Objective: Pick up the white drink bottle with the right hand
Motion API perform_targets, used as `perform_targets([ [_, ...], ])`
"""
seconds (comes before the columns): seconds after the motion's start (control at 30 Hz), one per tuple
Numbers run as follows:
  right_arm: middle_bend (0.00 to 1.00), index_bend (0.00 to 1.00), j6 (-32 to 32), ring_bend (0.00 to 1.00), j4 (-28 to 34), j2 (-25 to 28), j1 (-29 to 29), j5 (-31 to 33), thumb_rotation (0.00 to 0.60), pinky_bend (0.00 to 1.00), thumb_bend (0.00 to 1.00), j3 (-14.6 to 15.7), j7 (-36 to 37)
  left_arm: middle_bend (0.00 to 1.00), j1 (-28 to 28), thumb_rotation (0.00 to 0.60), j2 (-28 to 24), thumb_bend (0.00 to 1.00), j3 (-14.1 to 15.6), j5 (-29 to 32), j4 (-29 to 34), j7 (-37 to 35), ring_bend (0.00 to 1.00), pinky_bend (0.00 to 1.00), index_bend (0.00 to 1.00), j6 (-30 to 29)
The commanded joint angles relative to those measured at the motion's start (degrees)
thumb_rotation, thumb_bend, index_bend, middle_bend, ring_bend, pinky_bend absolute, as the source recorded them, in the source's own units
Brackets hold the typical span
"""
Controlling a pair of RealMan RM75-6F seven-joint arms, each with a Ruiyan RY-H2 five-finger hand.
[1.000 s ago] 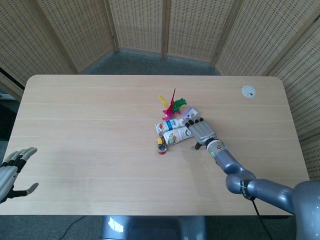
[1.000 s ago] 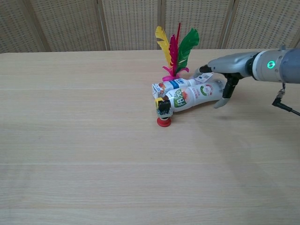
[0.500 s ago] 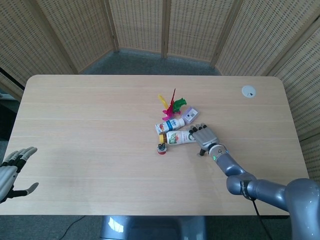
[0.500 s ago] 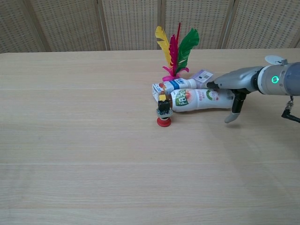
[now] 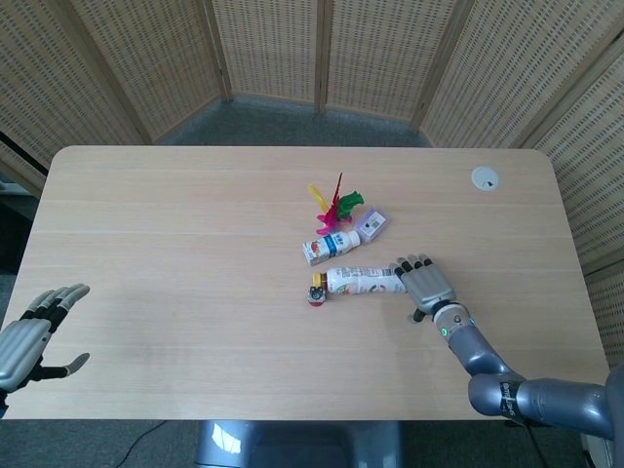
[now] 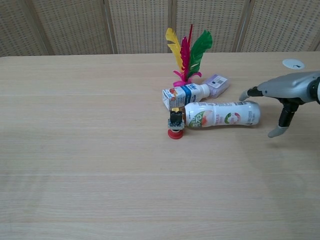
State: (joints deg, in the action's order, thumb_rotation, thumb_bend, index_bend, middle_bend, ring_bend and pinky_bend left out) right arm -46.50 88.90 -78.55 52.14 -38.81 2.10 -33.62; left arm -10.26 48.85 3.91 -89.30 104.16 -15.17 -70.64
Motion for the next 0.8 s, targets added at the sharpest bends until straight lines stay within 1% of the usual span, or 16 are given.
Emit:
perform_targets([
  [0.03, 0.00, 0.00, 0.6, 0.00, -1.2, -1.9, 1.0, 1.1, 0.576, 0.00, 0.20, -0.5, -0.9, 0.00, 0.4, 0.600, -0.2, 0.33, 0.3, -0.3, -0.4, -0.7, 0.00, 0.00, 0.00, -0.6],
  [0.27, 0.00, 0.00, 3.0, 0.00, -6.9, -7.4, 3.4, 3.2, 0.582, 0.00, 0.20, -1.6, -2.0, 0.00, 2.4, 0.600, -1.1, 0.33, 1.2, 0.1, -2.3, -3.4, 0.00, 0.00, 0.00, -2.7],
  [0.37, 0.00, 0.00, 3.6, 0.00, -9.3, -9.5, 4.5, 4.1, 0.596, 0.00, 0.20, -2.0, -2.7, 0.00, 2.9, 0.600, -1.0, 0.33, 1.5, 0.1, -3.0, -4.3, 0.00, 0.00, 0.00, -3.1],
  [0.4, 0.02, 0.02, 3.8, 0.00, -9.9, -10.1, 4.8, 4.3, 0.599, 0.00, 0.20, -2.1, -2.8, 0.00, 3.0, 0.600, -1.0, 0.33, 1.5, 0.1, -3.2, -4.5, 0.00, 0.00, 0.00, -3.2],
  [0.43, 0.07, 0.07, 4.0, 0.00, -10.9, -10.8, 5.2, 4.3, 0.600, 0.00, 0.20, -2.3, -3.0, 0.00, 3.1, 0.600, -0.9, 0.33, 1.6, 0.0, -3.4, -4.8, 0.00, 0.00, 0.00, -3.4],
  [0.47, 0.19, 0.16, 4.1, 0.03, -11.6, -11.3, 5.4, 4.2, 0.600, 0.00, 0.20, -2.4, -3.0, 0.00, 3.2, 0.600, -0.9, 0.33, 1.6, 0.0, -3.5, -5.0, 0.00, 0.00, 0.00, -3.5],
  [0.5, 0.38, 0.28, 4.2, 0.14, -12.4, -11.9, 5.5, 4.2, 0.600, 0.05, 0.20, -2.6, -3.0, 0.00, 3.3, 0.600, -0.8, 0.33, 1.6, 0.0, -3.6, -5.1, 0.00, 0.00, 0.00, -3.5],
  [0.53, 0.54, 0.37, 4.6, 0.26, -13.3, -12.5, 5.7, 4.2, 0.600, 0.12, 0.20, -2.7, -2.7, 0.00, 3.3, 0.600, -0.8, 0.33, 1.7, 0.0, -3.7, -5.2, 0.00, 0.00, 0.00, -3.6],
  [0.57, 0.72, 0.48, 4.8, 0.42, -14.0, -13.0, 5.7, 4.2, 0.600, 0.23, 0.20, -2.8, -2.6, 0.00, 3.4, 0.600, -0.8, 0.33, 1.7, 0.0, -3.8, -5.4, 0.00, 0.00, 0.00, -3.7],
  [0.6, 0.85, 0.57, 5.0, 0.55, -14.7, -13.4, 5.8, 4.1, 0.600, 0.36, 0.20, -2.7, -2.5, 0.00, 3.4, 0.600, -0.8, 0.33, 1.7, 0.0, -3.9, -5.5, 0.00, 0.00, 0.00, -3.7],
  [0.67, 0.97, 0.72, 5.4, 0.73, -15.9, -14.1, 5.6, 4.1, 0.600, 0.54, 0.20, -2.8, -1.8, 0.00, 3.6, 0.600, -0.9, 0.33, 1.7, 0.0, -4.0, -5.7, 0.00, 0.00, 0.00, -3.8],
  [0.7, 1.00, 0.78, 5.5, 0.80, -16.2, -14.3, 5.4, 4.0, 0.600, 0.61, 0.19, -2.9, -1.4, 0.00, 3.7, 0.600, -0.9, 0.33, 1.7, 0.1, -4.1, -5.8, 0.00, 0.00, 0.00, -4.0],
  [0.73, 1.00, 0.81, 5.5, 0.85, -16.5, -14.3, 5.1, 3.7, 0.600, 0.65, 0.19, -2.9, -0.9, 0.00, 3.8, 0.600, -1.0, 0.33, 1.8, 0.1, -4.1, -5.9, 0.00, 0.00, 0.00, -4.0],
  [0.8, 1.00, 0.86, 5.0, 0.91, -16.7, -14.1, 4.7, 2.9, 0.600, 0.72, 0.19, -2.9, -0.3, 0.00, 3.8, 0.600, -1.2, 0.33, 1.8, 0.2, -4.2, -6.1, 0.00, 0.00, 0.00, -4.0],
])
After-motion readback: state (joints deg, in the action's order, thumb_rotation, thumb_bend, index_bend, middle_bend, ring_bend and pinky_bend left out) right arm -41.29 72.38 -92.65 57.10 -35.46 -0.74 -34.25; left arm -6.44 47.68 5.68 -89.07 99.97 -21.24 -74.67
